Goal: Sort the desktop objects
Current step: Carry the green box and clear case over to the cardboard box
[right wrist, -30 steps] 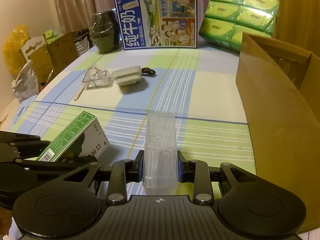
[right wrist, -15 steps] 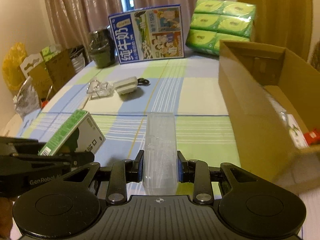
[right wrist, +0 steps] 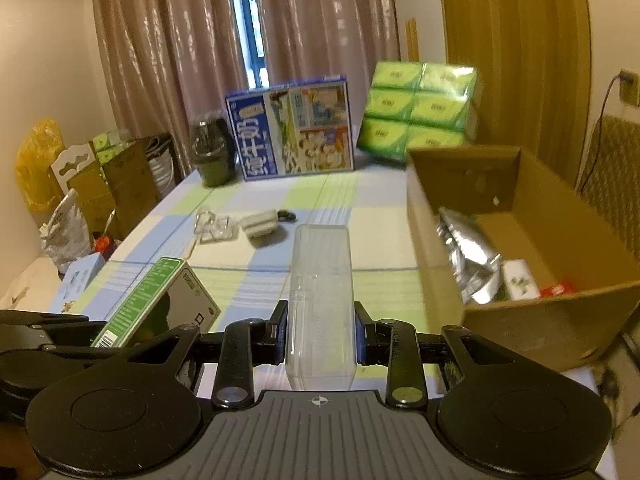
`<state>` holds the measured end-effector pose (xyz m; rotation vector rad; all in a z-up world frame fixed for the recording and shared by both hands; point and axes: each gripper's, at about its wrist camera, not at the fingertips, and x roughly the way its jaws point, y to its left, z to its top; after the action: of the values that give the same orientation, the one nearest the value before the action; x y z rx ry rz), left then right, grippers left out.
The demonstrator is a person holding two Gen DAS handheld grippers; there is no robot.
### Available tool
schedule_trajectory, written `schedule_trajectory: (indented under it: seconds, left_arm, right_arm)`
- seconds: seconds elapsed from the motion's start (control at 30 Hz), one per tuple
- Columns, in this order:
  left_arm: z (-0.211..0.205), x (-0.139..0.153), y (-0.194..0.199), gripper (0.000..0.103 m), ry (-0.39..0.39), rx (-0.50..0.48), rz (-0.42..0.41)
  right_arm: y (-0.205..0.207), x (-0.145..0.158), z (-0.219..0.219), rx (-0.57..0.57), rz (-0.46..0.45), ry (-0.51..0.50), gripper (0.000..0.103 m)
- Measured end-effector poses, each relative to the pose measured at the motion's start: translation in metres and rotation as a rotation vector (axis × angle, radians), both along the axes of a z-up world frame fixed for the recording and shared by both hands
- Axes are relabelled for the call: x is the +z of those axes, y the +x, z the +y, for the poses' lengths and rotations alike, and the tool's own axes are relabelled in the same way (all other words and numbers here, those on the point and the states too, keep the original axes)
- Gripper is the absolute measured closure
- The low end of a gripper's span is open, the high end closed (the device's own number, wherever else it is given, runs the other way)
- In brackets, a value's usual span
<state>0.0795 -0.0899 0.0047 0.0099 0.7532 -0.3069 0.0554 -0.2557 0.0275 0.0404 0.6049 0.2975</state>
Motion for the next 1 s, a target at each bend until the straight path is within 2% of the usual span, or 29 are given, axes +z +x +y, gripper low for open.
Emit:
schedule_trajectory:
  seconds: [0.43, 0.67, 1.0]
  left_arm:
    - [-0.041, 0.039, -0.038, 0.078, -0.022, -0.037, -0.054]
    - [-0.075, 0.053, -0.051, 0.078, -0.032, -0.094, -0.069]
    - [-0.133, 0.067, -0.054, 0.078, -0.048, -0.199, -0.082]
  right_arm:
    - [-0.043, 0.043, -0.062, -0.074, -0.089, -0.003, 0.075]
    - [-0.057, 0.052, -0.099, -0.133, -0.102, -0.027, 0.075]
    - [-0.059, 0.048, -0.141, -0.19, -0.082, -0.091, 0.075]
